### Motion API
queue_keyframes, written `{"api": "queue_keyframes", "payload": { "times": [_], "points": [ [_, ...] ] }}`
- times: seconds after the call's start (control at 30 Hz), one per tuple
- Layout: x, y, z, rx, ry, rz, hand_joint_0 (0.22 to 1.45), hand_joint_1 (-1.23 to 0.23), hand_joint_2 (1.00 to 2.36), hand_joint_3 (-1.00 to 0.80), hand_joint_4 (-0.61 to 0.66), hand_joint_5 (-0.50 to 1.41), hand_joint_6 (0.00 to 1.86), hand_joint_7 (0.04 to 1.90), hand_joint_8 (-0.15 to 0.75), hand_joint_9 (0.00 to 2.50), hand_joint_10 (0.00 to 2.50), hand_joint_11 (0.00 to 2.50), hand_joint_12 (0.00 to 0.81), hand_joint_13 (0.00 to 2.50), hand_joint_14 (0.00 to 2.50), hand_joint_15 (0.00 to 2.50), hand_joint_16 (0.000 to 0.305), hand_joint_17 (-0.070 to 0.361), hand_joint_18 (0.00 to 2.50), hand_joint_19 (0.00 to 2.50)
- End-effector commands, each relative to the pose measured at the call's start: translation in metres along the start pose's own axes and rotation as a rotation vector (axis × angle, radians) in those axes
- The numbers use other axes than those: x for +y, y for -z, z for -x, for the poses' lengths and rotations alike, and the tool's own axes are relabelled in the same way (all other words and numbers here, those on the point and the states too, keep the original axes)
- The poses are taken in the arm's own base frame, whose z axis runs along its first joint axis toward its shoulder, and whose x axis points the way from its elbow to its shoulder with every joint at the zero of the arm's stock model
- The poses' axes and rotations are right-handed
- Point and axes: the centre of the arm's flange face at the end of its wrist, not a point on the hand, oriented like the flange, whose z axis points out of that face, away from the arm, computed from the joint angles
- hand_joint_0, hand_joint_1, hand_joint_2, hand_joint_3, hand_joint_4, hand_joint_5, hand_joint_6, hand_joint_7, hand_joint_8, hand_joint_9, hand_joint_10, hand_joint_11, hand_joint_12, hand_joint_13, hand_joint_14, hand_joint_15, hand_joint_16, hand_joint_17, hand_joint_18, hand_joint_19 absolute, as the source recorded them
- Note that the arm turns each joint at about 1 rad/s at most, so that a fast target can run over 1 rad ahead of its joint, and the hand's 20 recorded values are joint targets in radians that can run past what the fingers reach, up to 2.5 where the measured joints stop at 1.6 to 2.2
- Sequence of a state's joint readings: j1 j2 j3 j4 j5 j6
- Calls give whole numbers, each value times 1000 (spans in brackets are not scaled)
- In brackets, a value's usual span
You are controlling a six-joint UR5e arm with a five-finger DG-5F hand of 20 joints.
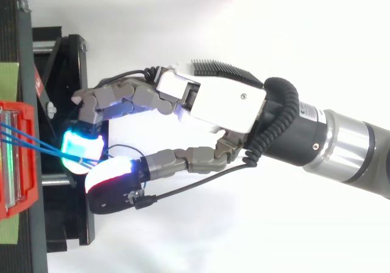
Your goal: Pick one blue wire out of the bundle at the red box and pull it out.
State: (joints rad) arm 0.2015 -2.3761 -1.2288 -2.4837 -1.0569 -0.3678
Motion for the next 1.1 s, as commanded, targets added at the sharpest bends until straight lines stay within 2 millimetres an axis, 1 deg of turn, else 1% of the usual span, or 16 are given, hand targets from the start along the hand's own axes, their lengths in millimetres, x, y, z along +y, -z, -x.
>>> {"api": "queue_keyframes", "payload": {
  "times": [0.0,0.23,0.27,0.33,0.4,0.5,0.87,1.03,1.07],
  "points": [
    [0,0,0,-1,-1,0,602,-668,1014,-310,178,-175,777,909,248,644,7,214,336,402,6,154,52,116,230,283],
    [0,0,1,-1,1,0,604,-670,1017,-253,189,-191,825,859,246,643,8,234,337,405,7,169,51,116,231,288],
    [1,-1,2,-2,-2,3,604,-671,1016,-258,192,-190,818,846,247,644,8,234,339,403,7,164,51,116,230,296],
    [0,-1,1,-1,0,1,581,-645,1013,-329,202,-178,784,850,252,658,8,236,339,403,6,175,52,116,225,302],
    [1,-1,1,-3,-2,5,568,-636,1009,-378,209,-168,754,886,258,665,10,248,343,404,7,171,52,118,224,309],
    [2,-2,0,-2,-4,8,561,-629,1008,-400,205,-151,718,961,259,683,8,240,345,406,8,171,53,118,227,310],
    [4,-3,1,-5,-7,13,558,-623,1007,-420,220,-132,740,992,264,740,9,270,350,441,8,188,52,118,255,322],
    [4,-3,1,-5,-7,13,556,-621,1007,-413,226,-121,722,1009,265,757,9,273,348,452,8,196,52,118,267,329],
    [4,-3,1,-5,-7,13,558,-608,1008,-412,233,-112,697,1044,263,766,10,256,348,457,8,194,52,117,267,342]
  ]
}}
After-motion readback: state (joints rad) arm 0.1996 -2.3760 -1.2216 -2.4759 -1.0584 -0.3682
